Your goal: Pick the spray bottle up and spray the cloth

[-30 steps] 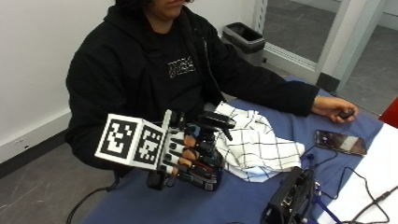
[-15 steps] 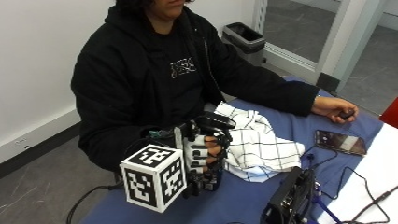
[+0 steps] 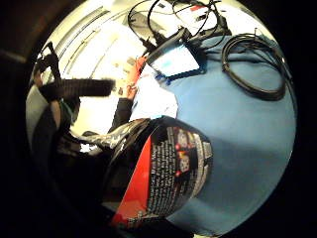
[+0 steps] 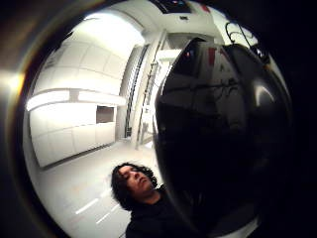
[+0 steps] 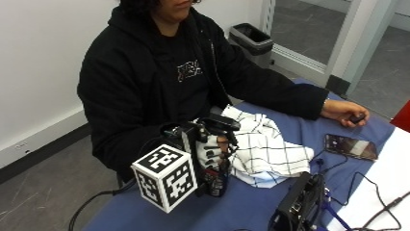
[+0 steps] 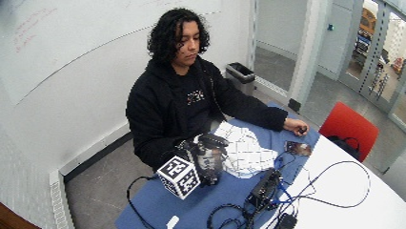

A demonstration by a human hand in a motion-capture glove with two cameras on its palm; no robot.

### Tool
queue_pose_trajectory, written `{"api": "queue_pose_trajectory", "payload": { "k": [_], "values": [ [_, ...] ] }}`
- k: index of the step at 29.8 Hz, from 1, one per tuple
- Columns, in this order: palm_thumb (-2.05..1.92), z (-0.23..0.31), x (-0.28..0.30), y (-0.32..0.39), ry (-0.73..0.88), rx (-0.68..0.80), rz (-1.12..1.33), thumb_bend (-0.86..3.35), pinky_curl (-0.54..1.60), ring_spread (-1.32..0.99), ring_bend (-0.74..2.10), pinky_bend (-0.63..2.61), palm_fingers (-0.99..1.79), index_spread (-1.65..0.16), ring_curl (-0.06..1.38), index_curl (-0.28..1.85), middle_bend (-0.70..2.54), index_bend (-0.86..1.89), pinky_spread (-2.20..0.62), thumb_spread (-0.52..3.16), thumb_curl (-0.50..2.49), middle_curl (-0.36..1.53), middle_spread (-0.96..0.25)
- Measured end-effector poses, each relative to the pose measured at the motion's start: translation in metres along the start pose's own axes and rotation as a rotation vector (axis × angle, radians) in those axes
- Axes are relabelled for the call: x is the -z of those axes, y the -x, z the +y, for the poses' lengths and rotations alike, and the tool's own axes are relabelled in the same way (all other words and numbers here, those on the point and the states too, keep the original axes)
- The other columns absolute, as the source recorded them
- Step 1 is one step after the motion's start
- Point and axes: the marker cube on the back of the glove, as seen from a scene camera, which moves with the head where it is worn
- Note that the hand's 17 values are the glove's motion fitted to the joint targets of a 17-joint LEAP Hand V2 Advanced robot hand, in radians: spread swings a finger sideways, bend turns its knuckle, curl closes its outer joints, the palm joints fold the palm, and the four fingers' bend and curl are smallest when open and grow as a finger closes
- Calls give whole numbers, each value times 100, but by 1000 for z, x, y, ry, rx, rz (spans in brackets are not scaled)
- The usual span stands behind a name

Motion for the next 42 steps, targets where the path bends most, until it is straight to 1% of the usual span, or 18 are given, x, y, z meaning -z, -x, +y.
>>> {"api": "queue_pose_trajectory", "payload": {
  "k": [5, 10, 14, 21, 24, 30, 33, 37, 40, 42],
  "values": [
    [96, 0, 1, 1, -11, 29, 28, 4, 39, -19, 59, 34, 143, -26, 43, 43, 55, 32, -22, 58, 53, 48, -14],
    [98, -18, -11, -4, -60, 55, -7, 2, 41, -21, 64, 38, 140, -26, 46, 47, 59, 36, -25, 51, 58, 51, -16],
    [99, -5, 2, 0, 12, 4, -2, 1, 43, -21, 66, 40, 137, -26, 47, 50, 63, 38, -26, 47, 61, 53, -17],
    [101, -9, 8, 16, 134, -74, 52, 0, 45, -20, 68, 42, 133, -26, 49, 53, 65, 39, -26, 43, 66, 55, -17],
    [101, -12, 6, 28, 244, -126, 103, -1, 45, -20, 69, 43, 132, -26, 50, 54, 66, 39, -26, 42, 67, 56, -17],
    [102, -24, -16, 48, 547, -279, 238, -1, 46, -20, 69, 44, 130, -26, 51, 56, 66, 38, -26, 41, 71, 57, -16],
    [102, -34, -35, 59, 691, -366, 301, -1, 46, -19, 69, 45, 129, -25, 51, 57, 66, 37, -25, 41, 72, 57, -16],
    [103, -54, -72, 58, 819, -467, 445, -1, 46, -19, 69, 45, 128, -25, 51, 58, 65, 36, -25, 41, 74, 57, -16],
    [103, -39, -81, 54, 975, -561, 588, -1, 47, -19, 69, 45, 128, -25, 51, 59, 65, 35, -25, 42, 75, 58, -16],
    [103, -32, -88, 51, 1047, -612, 648, -1, 47, -19, 69, 45, 127, -25, 51, 59, 65, 35, -25, 42, 76, 58, -15]
  ]
}}
